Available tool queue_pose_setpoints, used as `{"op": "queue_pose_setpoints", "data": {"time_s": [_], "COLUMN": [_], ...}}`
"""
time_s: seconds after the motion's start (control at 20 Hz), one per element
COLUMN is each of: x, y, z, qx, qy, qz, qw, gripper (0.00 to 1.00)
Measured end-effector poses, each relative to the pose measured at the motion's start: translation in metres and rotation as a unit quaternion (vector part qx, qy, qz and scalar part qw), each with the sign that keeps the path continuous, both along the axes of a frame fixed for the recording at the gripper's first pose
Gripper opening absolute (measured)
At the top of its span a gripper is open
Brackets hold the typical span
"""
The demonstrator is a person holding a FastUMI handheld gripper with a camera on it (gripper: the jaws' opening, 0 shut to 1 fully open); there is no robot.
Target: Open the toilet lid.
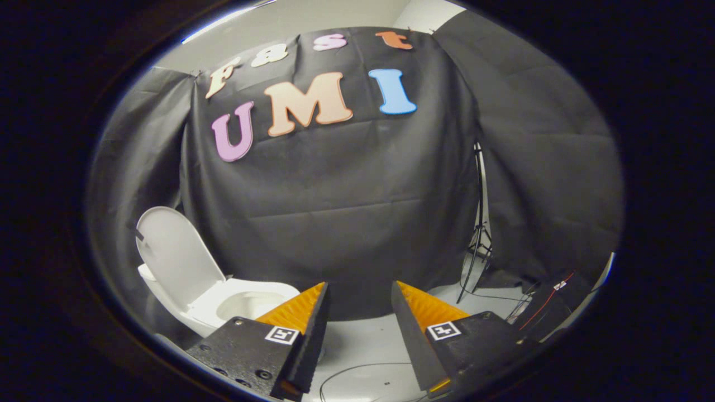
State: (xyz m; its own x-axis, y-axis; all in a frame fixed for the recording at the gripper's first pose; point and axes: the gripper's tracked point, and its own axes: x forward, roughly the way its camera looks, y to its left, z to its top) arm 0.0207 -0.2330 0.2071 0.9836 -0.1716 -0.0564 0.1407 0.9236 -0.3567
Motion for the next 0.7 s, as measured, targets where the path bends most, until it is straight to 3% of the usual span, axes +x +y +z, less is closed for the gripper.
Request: {"op": "queue_pose_setpoints", "data": {"time_s": [0.3, 0.7], "x": [0.001, -0.003], "y": [-0.006, 0.017], "z": [-0.004, -0.017], "qx": [0.019, 0.008], "qy": [0.01, 0.047], "qz": [-0.004, 0.056], "qw": [1.0, 0.997], "gripper": [0.67, 0.65]}}
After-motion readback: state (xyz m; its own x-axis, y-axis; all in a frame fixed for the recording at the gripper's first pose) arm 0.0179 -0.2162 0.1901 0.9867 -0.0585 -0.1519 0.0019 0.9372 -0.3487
